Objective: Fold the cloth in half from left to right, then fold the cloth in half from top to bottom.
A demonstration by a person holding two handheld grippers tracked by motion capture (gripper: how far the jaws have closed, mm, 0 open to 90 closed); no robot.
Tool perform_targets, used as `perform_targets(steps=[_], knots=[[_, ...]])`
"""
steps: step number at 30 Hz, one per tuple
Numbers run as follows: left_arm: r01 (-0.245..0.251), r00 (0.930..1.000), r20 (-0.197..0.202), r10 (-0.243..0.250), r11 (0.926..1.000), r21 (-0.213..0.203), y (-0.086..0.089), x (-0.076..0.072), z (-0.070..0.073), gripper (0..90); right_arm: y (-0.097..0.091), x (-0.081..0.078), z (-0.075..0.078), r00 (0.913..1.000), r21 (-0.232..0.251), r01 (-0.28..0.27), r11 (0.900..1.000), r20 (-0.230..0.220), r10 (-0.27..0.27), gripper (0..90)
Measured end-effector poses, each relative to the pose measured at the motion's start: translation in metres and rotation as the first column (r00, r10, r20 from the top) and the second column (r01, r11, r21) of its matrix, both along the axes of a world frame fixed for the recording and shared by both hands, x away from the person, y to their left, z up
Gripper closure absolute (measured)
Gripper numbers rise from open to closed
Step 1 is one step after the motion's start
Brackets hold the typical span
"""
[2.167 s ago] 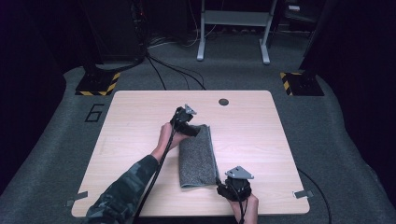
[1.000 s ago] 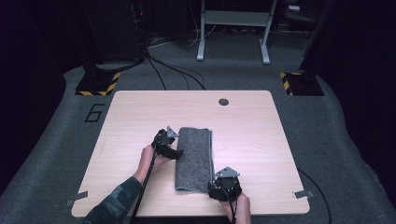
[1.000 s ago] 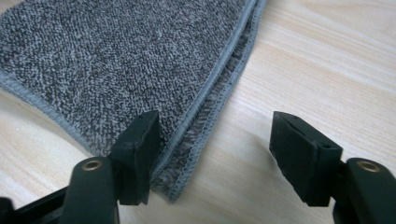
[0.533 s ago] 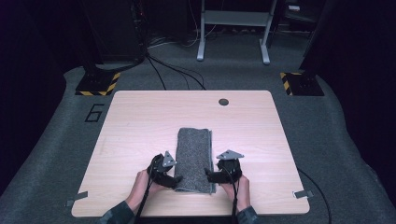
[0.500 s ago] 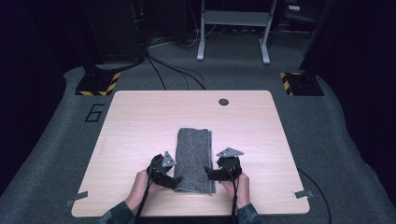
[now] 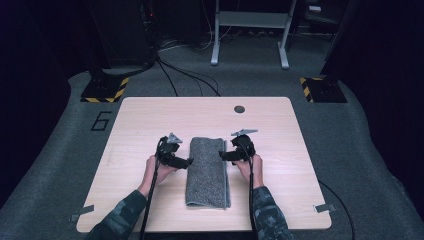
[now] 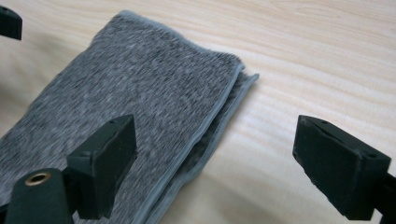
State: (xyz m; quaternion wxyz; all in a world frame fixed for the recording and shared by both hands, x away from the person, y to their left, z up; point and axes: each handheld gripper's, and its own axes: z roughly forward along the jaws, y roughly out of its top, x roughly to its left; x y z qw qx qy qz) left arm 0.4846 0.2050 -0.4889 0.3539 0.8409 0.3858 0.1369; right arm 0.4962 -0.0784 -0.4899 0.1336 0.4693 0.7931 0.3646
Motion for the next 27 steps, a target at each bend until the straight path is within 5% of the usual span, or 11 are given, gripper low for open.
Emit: perform_targets(steps=[9, 15, 21, 27], knots=[[-0.055, 0.9984, -0.014, 0.055, 0.9985, 0.006, -0.004, 0.046, -0.003, 16.6, 0.005, 0.028, -0.008, 0.9986, 0.001, 0.039, 0.9992, -0.034, -0.039, 17.7], [-0.091, 0.9956, -0.023, 0.091, 0.9959, -0.002, -0.006, 0.066, -0.008, 21.3, 0.008, 0.043, -0.011, 0.9968, 0.01, 0.07, 0.9975, -0.041, -0.069, 28.9], [-0.066, 0.9971, -0.034, 0.067, 0.9968, 0.045, -0.013, 0.07, -0.018, 31.7, 0.01, 0.055, -0.021, 0.9954, -0.001, 0.073, 0.9974, -0.063, -0.072, 36.8], [-0.061, 0.9979, -0.017, 0.062, 0.9966, 0.056, -0.017, 0.068, -0.024, 36.0, 0.015, 0.054, -0.022, 0.9959, -0.034, 0.083, 0.996, -0.035, -0.084, 42.4]])
